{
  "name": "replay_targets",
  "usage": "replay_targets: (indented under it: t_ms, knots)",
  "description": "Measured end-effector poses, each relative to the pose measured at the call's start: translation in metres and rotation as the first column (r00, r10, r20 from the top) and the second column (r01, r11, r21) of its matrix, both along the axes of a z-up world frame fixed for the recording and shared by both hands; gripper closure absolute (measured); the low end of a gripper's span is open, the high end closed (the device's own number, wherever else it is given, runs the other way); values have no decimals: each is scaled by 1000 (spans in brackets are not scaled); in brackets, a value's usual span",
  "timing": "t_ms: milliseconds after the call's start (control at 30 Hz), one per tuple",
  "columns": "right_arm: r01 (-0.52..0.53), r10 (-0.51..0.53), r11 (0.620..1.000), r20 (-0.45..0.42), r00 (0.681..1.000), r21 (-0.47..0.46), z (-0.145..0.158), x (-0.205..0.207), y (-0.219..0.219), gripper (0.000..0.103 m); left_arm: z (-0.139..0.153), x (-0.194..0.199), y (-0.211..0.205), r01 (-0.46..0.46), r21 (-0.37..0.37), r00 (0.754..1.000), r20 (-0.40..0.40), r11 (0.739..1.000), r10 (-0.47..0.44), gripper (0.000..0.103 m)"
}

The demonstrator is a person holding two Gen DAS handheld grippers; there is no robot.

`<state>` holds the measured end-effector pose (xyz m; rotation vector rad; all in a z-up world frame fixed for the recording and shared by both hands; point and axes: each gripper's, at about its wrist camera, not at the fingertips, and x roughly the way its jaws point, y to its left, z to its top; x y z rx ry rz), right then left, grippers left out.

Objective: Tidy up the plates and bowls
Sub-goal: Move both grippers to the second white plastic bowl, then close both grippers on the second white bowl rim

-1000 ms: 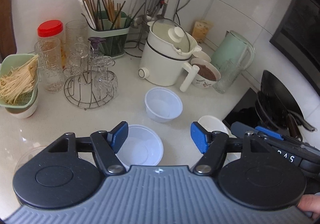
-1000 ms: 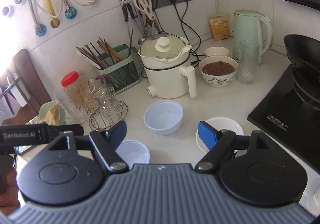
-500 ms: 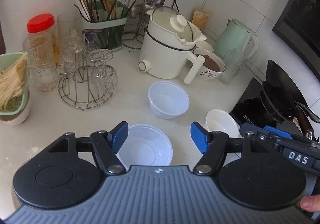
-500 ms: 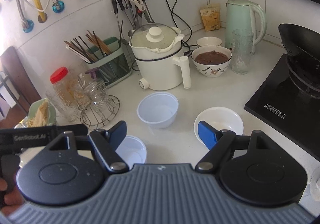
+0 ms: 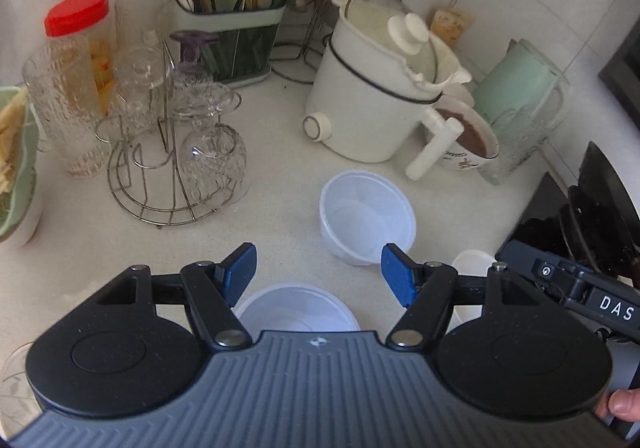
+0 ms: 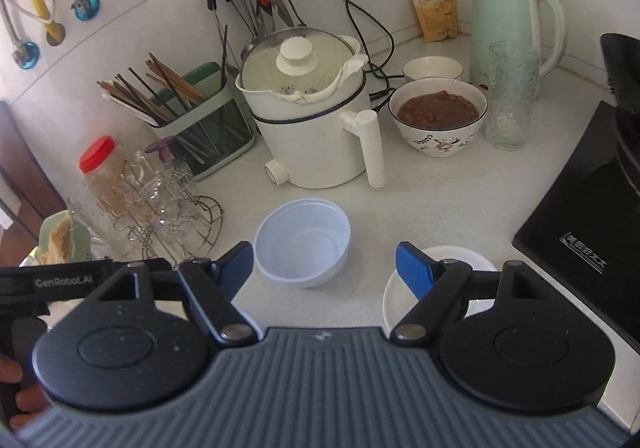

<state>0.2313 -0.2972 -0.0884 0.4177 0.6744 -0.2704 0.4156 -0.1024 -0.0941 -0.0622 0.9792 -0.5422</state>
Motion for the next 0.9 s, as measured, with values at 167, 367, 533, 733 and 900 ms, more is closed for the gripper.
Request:
replay_targets:
  t_ms: [167,367,533,733,900]
  knots:
    - [-21,21,1000,-24,999,8,-16,17,-11,23,-20,20,-15,5,21,999,-49,1000,-4,29]
    - [-26,28,998,-39,999,58,-35,39,-23,24,-38,45,-31,17,12,994,-109,1000,-16,29]
    - [-26,31,996,-62,998,91,-52,59,-29,28,-57,69,-45,42,3,985,-165,999,-41,31]
    - [-11,21,996,-111,994,89,-73,86,-31,44,-85,99,-64,95,21,971,-223,995,-88,41]
    - [-3,15,996,-134,991,90,-89,104,-32,46,-96,116,-79,144,40,962,-238,989,-130,49]
